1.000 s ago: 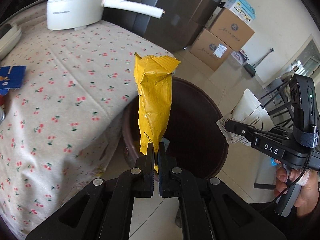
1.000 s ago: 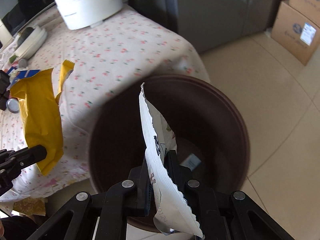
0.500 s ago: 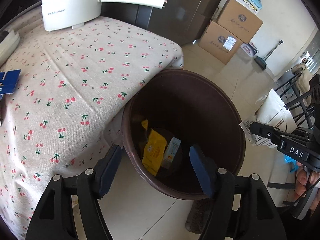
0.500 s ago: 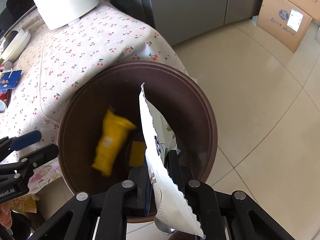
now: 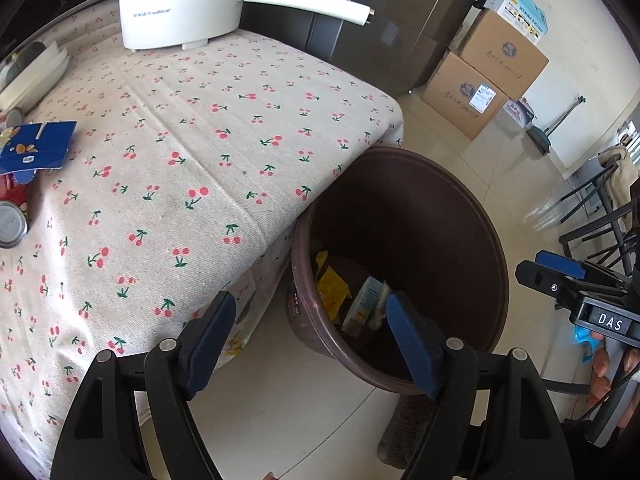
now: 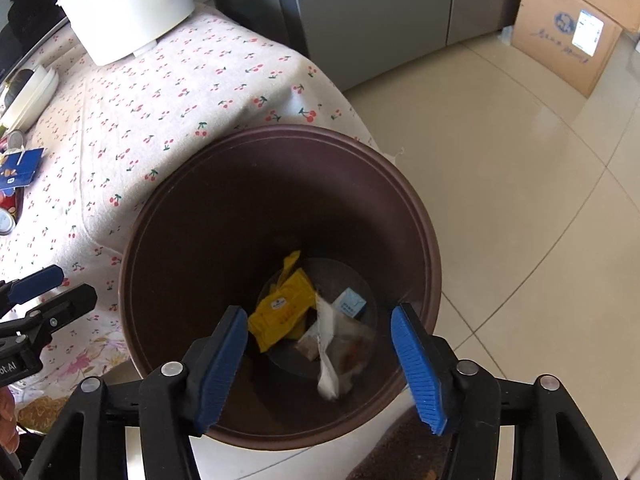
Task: Collect trash
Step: 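Carry both packets over the brown bin and open both tools to drop them, then move both tools back over the table toward the black tray and red can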
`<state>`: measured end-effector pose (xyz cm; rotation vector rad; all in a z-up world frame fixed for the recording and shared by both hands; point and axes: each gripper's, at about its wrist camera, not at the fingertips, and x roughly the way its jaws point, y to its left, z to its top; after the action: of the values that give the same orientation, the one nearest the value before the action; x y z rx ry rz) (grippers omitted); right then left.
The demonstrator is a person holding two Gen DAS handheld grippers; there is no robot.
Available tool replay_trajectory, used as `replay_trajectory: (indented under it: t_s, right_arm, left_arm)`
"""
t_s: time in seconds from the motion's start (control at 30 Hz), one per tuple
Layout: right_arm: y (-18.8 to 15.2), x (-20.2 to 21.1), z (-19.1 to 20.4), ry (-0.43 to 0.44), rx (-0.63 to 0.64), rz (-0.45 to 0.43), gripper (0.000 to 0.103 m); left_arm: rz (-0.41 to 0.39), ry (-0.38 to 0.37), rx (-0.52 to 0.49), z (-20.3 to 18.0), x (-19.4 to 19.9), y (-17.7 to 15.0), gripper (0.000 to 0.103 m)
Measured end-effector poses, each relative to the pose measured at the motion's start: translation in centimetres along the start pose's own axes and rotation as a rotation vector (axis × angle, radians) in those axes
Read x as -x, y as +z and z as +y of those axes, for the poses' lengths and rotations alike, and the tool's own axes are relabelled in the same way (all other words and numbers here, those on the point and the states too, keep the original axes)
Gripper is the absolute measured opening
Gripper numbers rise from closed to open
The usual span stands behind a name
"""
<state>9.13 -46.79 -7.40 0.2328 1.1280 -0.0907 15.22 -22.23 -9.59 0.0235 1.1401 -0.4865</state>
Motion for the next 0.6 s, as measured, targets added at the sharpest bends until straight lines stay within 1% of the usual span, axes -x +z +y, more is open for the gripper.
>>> replay_trajectory:
  t_s: [0.13, 0.3, 0.47, 0.6]
  right_arm:
    - [0.1, 0.0, 0.2, -0.001, -0.002, 0.003, 0.073]
    - [0.5, 0.1, 0.9, -0.001, 0.01, 0.006, 0.076]
    - [1.1, -0.1, 2.8, -0.015, 0.059, 0.009, 0.079]
    - [1.8, -0.2, 5.0, -0.009, 0.102, 0.009, 0.081]
  left_arm:
    - [-0.003, 0.017, 0.015, 1.0, 0.6, -0.1, 0.08]
    - [-0.015, 0.05, 0.031, 2.6, 1.7, -0.3, 0.081]
    - [-0.029, 0.101, 0.068, 5.4, 3.5, -0.8, 0.081]
    - [-0.047, 0.146, 0.111, 8.3, 5.3, -1.4, 0.081]
